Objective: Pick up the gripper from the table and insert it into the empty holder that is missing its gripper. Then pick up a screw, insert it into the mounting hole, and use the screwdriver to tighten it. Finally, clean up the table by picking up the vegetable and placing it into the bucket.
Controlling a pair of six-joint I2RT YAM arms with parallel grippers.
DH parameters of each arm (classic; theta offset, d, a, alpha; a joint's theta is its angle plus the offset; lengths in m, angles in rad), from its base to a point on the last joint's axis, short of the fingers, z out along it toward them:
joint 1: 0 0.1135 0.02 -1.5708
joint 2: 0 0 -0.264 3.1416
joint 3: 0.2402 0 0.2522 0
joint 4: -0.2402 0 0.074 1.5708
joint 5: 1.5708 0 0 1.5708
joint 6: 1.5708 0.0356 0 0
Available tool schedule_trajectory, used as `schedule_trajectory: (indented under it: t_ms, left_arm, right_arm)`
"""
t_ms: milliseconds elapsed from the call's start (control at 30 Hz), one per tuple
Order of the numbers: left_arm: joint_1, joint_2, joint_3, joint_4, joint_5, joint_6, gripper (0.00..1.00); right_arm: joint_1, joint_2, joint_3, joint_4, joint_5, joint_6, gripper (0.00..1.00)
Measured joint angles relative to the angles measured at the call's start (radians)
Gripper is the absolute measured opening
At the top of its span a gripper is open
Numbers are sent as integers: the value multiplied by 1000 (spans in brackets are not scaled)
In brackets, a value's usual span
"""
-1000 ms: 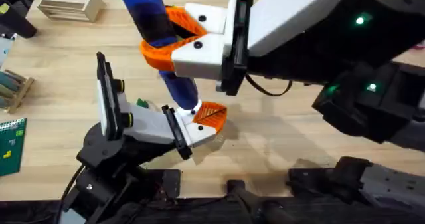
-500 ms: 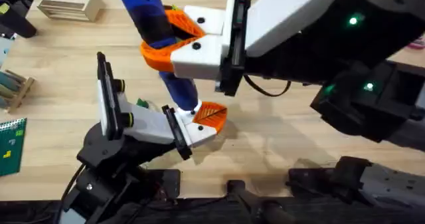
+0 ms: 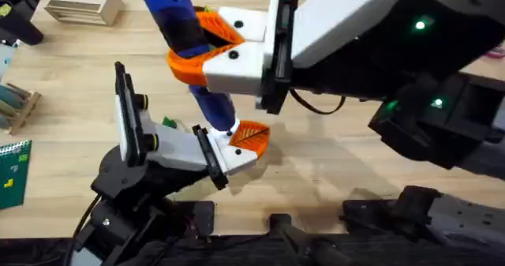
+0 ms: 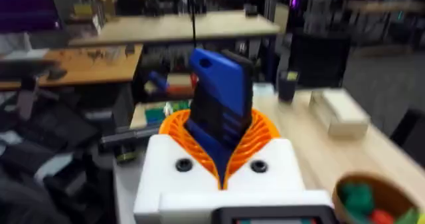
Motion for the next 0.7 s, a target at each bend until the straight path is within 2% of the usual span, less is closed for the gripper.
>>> schedule_trajectory:
  t_ms: [167,400,500,533,700]
  left_arm:
    - [0,0,0,0,0,0,5]
    - [0,0,0,0,-1,0,5]
    - [0,0,0,0,-3,0,5]
    - [0,0,0,0,-3,0,5]
    - [0,0,0,0,-3,0,5]
  right_arm:
    - [-1,10,-4,164,-8,5,31]
    - [-9,10,-5,182,-31,3,31]
    - [-89,10,-5,103,-33,-113,31]
    - [-165,10,-5,10,33,-245,31]
    - [-288,30,-5,-197,228,-563,31]
